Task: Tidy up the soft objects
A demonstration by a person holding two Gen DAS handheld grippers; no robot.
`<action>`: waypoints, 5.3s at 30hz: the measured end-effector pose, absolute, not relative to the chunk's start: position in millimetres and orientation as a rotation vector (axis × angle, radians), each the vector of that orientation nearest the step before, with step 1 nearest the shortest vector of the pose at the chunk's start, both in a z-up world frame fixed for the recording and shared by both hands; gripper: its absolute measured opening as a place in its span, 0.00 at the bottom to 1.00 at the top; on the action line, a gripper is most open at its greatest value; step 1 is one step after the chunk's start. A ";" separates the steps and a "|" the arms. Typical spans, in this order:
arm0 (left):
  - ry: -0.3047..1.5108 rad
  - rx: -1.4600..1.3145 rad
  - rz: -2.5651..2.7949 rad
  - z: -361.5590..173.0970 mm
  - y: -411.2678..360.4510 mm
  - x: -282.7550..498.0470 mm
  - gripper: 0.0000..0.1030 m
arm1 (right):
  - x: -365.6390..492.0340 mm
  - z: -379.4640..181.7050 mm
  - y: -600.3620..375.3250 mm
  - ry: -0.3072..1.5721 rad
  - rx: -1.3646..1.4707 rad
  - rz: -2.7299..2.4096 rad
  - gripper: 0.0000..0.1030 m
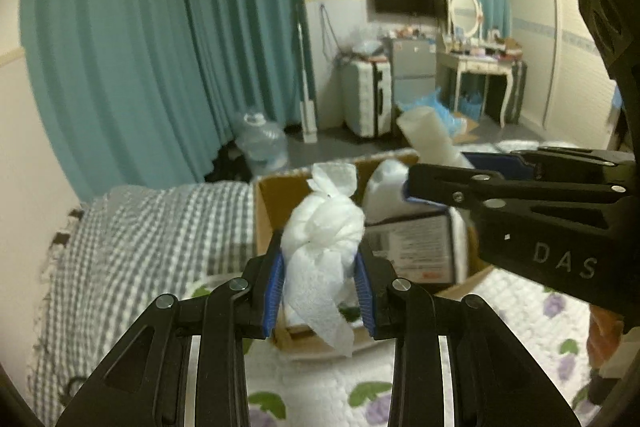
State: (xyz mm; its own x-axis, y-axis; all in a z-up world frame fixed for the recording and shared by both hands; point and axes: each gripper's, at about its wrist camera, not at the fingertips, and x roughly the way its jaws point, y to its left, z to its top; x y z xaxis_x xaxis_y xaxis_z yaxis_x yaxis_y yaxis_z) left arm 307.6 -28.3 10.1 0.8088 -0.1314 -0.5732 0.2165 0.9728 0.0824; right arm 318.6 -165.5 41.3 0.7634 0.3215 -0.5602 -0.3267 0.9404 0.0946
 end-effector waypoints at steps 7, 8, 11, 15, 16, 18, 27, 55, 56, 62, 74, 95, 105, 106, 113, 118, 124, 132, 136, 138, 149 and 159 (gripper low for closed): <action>0.611 0.165 -0.218 -23.2 -35.7 332.7 0.33 | 373.6 -10.7 -157.0 0.659 -0.007 0.371 0.34; 0.607 0.162 -0.216 -26.3 -35.4 334.5 0.34 | 376.7 -14.7 -159.8 0.655 -0.002 0.375 0.36; 0.638 0.151 -0.189 -35.5 -35.9 342.8 0.70 | 384.0 -22.2 -164.5 0.638 0.028 0.374 0.55; 0.621 0.117 -0.170 -32.4 -31.1 337.9 0.75 | 384.0 -21.4 -166.9 0.606 0.052 0.335 0.66; 0.618 0.120 -0.164 -30.1 -30.5 335.8 0.75 | 382.2 -19.1 -167.4 0.601 0.055 0.327 0.66; 0.608 0.120 -0.158 -19.9 -28.0 326.6 0.75 | 375.9 -11.8 -171.0 0.592 0.058 0.317 0.66; 0.418 0.142 -0.115 82.8 -25.3 243.7 0.75 | 302.1 77.8 -190.9 0.475 0.060 0.275 0.71; 0.083 0.015 -0.016 129.2 -5.8 79.9 0.95 | 65.2 146.8 -218.7 0.076 -0.036 0.234 1.00; 0.096 0.012 -0.015 122.7 -6.0 83.7 0.95 | 71.9 137.7 -220.8 0.083 -0.033 0.232 1.00; 0.209 0.020 0.034 56.4 -5.2 125.3 0.95 | 119.8 66.1 -227.3 0.145 0.000 0.203 1.00; 0.288 0.068 0.052 -1.8 -4.6 148.2 0.95 | 183.8 -20.4 -216.1 0.288 -0.009 0.173 1.00; 0.343 0.044 -0.007 -14.5 -6.5 154.9 0.95 | 178.5 -25.0 -207.3 0.306 -0.007 0.156 1.00; 0.356 0.051 -0.006 -19.4 -8.8 157.3 0.95 | 179.5 -28.2 -207.3 0.313 -0.010 0.148 1.00; 0.357 0.050 -0.007 -19.6 -8.6 157.3 0.95 | 179.7 -28.8 -207.0 0.314 -0.010 0.147 1.00; 0.354 0.055 -0.003 -19.2 -9.2 156.9 0.95 | 180.4 -29.1 -205.8 0.317 -0.010 0.144 1.00; 0.351 0.056 -0.002 -19.3 -7.9 157.3 0.95 | 180.9 -30.5 -205.7 0.321 -0.009 0.145 1.00; 0.356 0.058 -0.006 -19.7 -8.0 157.6 0.95 | 180.3 -31.0 -206.3 0.320 -0.006 0.144 1.00; 0.357 0.059 -0.007 -19.5 -8.1 157.9 0.95 | 180.0 -31.2 -203.8 0.322 -0.004 0.144 1.00; 0.356 0.059 -0.006 -19.8 -7.7 157.9 0.95 | 179.7 -31.0 -203.2 0.323 -0.004 0.144 1.00; 0.356 0.057 -0.005 -20.0 -7.3 157.9 0.95 | 179.7 -31.2 -203.2 0.323 -0.006 0.143 1.00; 0.356 0.058 -0.004 -20.3 -6.9 158.2 0.95 | 180.1 -31.3 -202.4 0.325 -0.005 0.144 1.00; 0.369 0.051 -0.005 -22.1 -7.3 158.2 0.95 | 179.4 -33.3 -201.6 0.329 -0.009 0.142 1.00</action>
